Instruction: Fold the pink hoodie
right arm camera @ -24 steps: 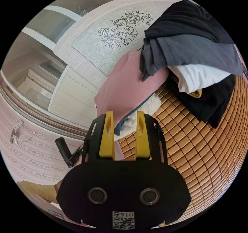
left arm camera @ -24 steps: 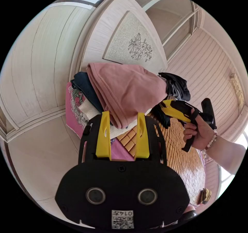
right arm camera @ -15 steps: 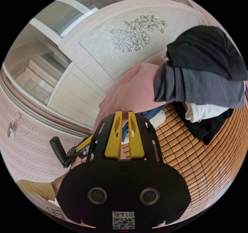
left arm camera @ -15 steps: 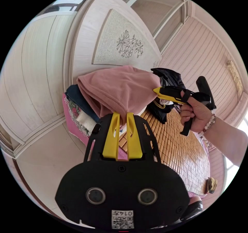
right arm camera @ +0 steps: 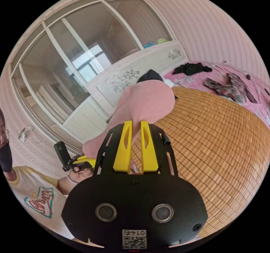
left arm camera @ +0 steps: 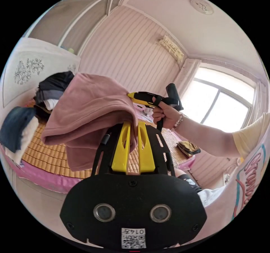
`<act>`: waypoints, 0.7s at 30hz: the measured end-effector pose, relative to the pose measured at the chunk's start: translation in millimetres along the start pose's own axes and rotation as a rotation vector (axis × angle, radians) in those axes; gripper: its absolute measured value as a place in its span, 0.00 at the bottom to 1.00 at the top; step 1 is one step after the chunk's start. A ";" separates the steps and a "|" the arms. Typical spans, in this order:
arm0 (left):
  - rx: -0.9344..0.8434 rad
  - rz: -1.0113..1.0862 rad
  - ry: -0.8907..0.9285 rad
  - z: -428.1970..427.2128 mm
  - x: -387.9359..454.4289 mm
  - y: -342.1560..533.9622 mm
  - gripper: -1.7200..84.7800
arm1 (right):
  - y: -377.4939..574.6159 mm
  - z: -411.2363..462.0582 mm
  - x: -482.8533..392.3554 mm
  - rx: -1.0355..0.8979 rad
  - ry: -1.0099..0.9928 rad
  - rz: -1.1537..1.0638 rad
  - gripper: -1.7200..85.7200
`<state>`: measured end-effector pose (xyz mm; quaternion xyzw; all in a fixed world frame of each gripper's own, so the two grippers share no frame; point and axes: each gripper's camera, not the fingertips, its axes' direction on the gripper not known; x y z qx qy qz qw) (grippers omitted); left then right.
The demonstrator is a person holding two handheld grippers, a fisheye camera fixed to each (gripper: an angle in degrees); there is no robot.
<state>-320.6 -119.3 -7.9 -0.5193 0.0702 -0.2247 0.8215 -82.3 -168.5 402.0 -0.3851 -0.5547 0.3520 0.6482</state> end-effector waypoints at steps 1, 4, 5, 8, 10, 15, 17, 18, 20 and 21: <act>-0.067 -0.014 0.048 31.8 19.9 17.0 0.07 | 19.2 -8.8 13.1 -0.034 0.066 0.022 0.08; -0.313 -0.128 0.140 98.0 59.2 60.4 0.07 | 137.3 -35.5 65.7 -0.288 0.379 0.116 0.09; -0.363 -0.144 0.188 111.2 73.6 73.2 0.08 | 185.5 -43.0 79.2 -0.357 0.365 0.179 0.09; -0.445 -0.042 0.168 126.7 101.9 87.7 0.08 | 277.3 -62.0 86.1 -0.395 0.345 0.306 0.10; -0.479 -0.012 0.078 133.1 104.5 89.7 0.08 | 307.8 -70.0 79.6 -0.371 0.353 0.335 0.10; -0.519 -0.046 -0.111 156.2 82.8 81.9 0.09 | 287.5 -68.0 55.6 -0.267 0.295 0.256 0.13; -0.538 0.002 -0.219 175.0 73.9 73.9 0.10 | 264.5 -56.0 45.8 -0.247 0.277 0.190 0.15; -0.550 0.005 -0.234 180.6 70.8 71.5 0.10 | 249.1 -43.7 37.6 -0.250 0.272 0.130 0.15; -0.579 -0.031 -0.229 201.8 56.2 60.9 0.12 | 226.9 -20.2 24.2 -0.283 0.266 0.041 0.17; -0.579 -0.040 -0.231 206.8 52.7 58.3 0.13 | 214.4 -1.5 15.6 -0.317 0.294 -0.006 0.17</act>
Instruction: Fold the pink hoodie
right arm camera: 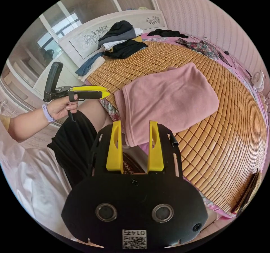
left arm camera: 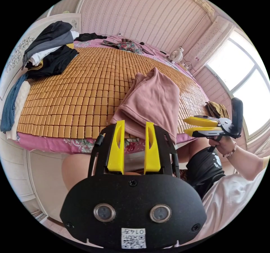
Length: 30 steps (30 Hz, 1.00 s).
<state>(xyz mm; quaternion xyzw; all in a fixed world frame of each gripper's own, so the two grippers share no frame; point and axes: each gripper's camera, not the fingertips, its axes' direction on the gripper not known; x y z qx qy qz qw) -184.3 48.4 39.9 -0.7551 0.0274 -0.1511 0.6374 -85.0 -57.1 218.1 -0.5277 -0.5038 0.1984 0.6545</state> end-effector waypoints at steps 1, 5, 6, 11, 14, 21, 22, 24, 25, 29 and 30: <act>-0.003 -0.008 -0.017 7.2 -3.2 -10.1 0.14 | -7.9 6.6 -6.6 -0.020 0.016 -0.026 0.16; -0.088 -0.032 -0.114 38.3 -5.9 -42.1 0.15 | -38.6 61.4 -35.1 -0.235 0.145 -0.166 0.15; -0.114 -0.036 -0.117 44.2 -5.4 -46.1 0.14 | -37.4 69.4 -37.1 -0.261 0.214 -0.191 0.15; -0.232 0.151 -0.278 85.0 17.1 -60.7 0.10 | -14.6 59.8 -44.9 -0.222 0.275 -0.364 0.15; -0.267 0.151 -0.176 89.0 25.8 -63.7 0.08 | -3.3 48.7 -40.6 -0.217 0.306 -0.354 0.15; -0.139 0.141 -0.052 62.2 46.8 -46.2 0.08 | 26.1 -2.1 1.2 -0.089 0.122 -0.148 0.14; -0.104 0.159 -0.022 52.2 51.8 -42.6 0.07 | 27.4 -7.3 5.4 -0.086 0.101 -0.128 0.14; -0.066 0.182 0.013 38.0 58.8 -37.7 0.07 | 32.1 -32.2 27.5 -0.065 -0.009 0.003 0.13; -0.041 0.193 0.025 29.0 63.0 -34.5 0.07 | 33.8 -39.3 33.0 -0.059 -0.044 0.030 0.13; 0.022 0.208 0.066 9.1 73.4 -24.6 0.07 | 53.9 -96.2 50.9 0.143 -0.181 0.160 0.13; 0.024 0.213 0.070 7.4 75.1 -23.7 0.07 | 53.1 -107.6 46.7 0.176 -0.177 0.139 0.13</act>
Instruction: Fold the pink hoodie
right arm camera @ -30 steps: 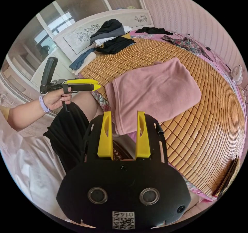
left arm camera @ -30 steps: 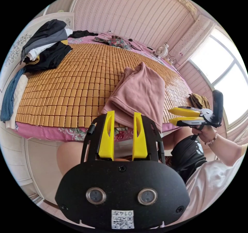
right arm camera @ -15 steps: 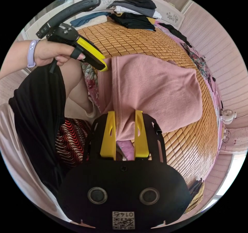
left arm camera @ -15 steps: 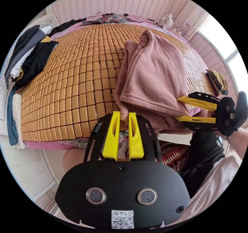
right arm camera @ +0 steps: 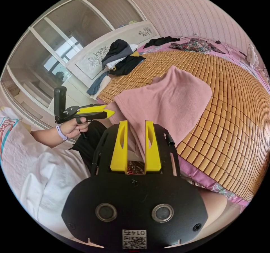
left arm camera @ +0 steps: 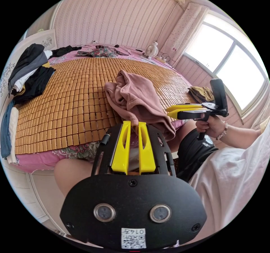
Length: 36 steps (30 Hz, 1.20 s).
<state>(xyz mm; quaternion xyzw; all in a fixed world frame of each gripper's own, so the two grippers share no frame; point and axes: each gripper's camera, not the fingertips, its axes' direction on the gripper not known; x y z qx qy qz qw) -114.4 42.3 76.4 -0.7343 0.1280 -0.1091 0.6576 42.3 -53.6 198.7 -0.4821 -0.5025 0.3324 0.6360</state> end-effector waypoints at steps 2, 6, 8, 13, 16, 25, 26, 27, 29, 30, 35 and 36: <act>0.008 0.027 -0.001 -5.3 9.3 1.2 0.06 | -9.8 -9.4 -11.3 0.016 0.001 -0.050 0.14; 0.027 0.073 -0.008 -13.4 21.8 1.3 0.06 | -45.2 -20.4 -32.3 0.058 -0.032 -0.148 0.13; 0.031 0.089 -0.015 -17.4 26.6 1.6 0.05 | -59.1 -16.7 -35.9 0.048 -0.024 -0.171 0.11; 0.011 0.056 -0.019 -9.1 19.5 8.7 0.05 | -71.3 8.9 -11.3 -0.161 0.092 -0.150 0.06; 0.013 0.044 -0.044 -12.3 19.3 12.2 0.04 | -59.1 -39.1 16.3 0.002 0.044 -0.050 0.05; 0.039 -0.020 -0.010 -27.4 9.8 18.3 0.04 | 44.3 -171.1 163.8 0.213 0.169 0.447 0.08; 0.041 -0.019 -0.017 -28.8 9.9 18.9 0.04 | 49.2 -175.6 171.6 0.174 0.202 0.452 0.09; 0.041 -0.019 -0.021 -29.3 10.1 19.1 0.04 | 51.3 -179.0 178.0 0.147 0.214 0.458 0.11; 0.034 -0.023 -0.019 -30.5 10.9 20.4 0.04 | 50.8 -185.3 184.1 0.169 0.201 0.454 0.13; 0.033 -0.026 -0.020 -30.9 11.4 20.7 0.04 | 47.7 -189.1 187.2 0.207 0.177 0.446 0.15; 0.032 -0.037 -0.033 -36.1 19.3 24.3 0.04 | 9.2 -172.0 202.6 0.154 0.229 0.408 0.17; 0.031 -0.035 -0.035 -36.8 20.6 24.8 0.04 | -1.1 -163.5 206.6 0.135 0.252 0.394 0.17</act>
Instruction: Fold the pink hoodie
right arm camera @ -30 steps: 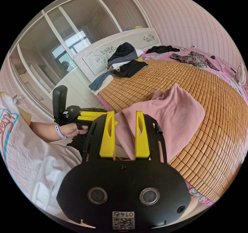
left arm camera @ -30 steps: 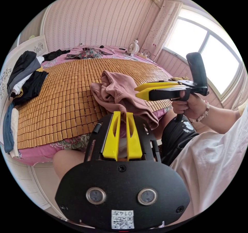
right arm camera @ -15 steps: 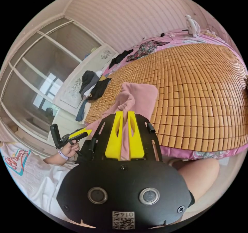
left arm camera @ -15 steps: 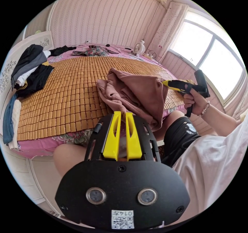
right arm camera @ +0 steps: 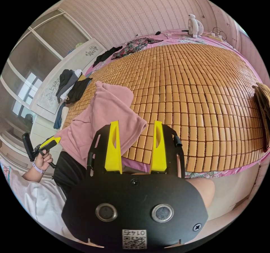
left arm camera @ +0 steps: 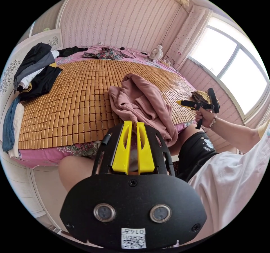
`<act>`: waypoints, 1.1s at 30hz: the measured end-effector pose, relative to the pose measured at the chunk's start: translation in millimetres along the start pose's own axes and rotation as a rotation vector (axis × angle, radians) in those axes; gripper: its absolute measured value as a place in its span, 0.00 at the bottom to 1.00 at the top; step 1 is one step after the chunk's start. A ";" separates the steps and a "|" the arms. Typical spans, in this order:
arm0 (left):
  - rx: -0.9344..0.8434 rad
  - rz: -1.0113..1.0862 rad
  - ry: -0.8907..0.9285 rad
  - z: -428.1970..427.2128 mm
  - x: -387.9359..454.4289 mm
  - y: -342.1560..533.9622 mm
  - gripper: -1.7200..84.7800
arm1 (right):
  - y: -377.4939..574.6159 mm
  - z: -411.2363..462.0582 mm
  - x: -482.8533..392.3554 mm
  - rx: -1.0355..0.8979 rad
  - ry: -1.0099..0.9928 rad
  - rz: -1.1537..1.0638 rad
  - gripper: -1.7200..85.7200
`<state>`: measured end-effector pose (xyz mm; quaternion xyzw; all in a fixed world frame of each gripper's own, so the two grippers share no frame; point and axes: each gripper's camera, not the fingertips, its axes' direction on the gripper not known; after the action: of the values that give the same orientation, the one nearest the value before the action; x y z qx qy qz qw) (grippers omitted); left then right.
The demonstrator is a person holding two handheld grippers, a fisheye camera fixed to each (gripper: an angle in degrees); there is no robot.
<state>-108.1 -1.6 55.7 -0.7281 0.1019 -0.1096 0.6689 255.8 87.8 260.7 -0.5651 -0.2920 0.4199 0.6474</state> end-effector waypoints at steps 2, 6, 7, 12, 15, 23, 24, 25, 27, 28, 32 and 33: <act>-0.006 0.004 -0.008 -3.3 4.1 3.3 0.04 | -10.4 13.7 -1.3 -0.001 0.046 -0.009 0.17; -0.009 -0.040 0.010 -9.9 3.5 11.7 0.04 | -18.6 43.9 6.5 -0.152 0.076 -0.009 0.16; -0.006 -0.055 0.015 -13.0 3.3 14.4 0.03 | -17.4 40.1 6.0 -0.132 0.090 -0.020 0.15; 0.058 -0.051 0.043 -33.1 8.5 19.7 0.03 | -14.0 -10.3 39.6 -0.144 -0.155 0.081 0.07; 0.102 -0.053 0.059 -51.0 7.2 16.8 0.03 | -13.6 -78.0 68.5 0.094 -0.492 0.175 0.04; 0.318 -0.007 0.059 -131.5 11.6 4.0 0.02 | -45.2 -268.9 50.9 0.467 -0.811 0.042 0.03; 0.336 0.006 0.050 -139.9 14.3 1.4 0.02 | -51.2 -296.0 37.6 0.487 -0.764 0.010 0.03; 0.373 0.021 0.029 -158.1 18.6 -4.1 0.02 | -53.6 -309.3 30.8 0.503 -0.759 -0.013 0.03; 0.454 0.031 0.019 -189.6 21.7 -9.9 0.02 | -61.5 -360.0 6.7 0.578 -0.839 -0.095 0.03; 0.529 0.029 0.035 -214.0 22.0 -11.8 0.02 | -62.5 -373.3 1.5 0.605 -0.864 -0.108 0.03; 0.841 0.037 0.099 -315.0 26.2 -9.3 0.02 | -59.1 -475.8 -44.5 0.794 -0.953 -0.263 0.03; 0.886 0.046 0.111 -329.9 28.0 -7.8 0.02 | -55.0 -505.5 -62.6 0.830 -0.942 -0.329 0.03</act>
<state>-179.0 -323.2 90.8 -0.3618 0.0969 -0.1667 0.9121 668.7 -213.2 224.0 0.0290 -0.4409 0.5962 0.6703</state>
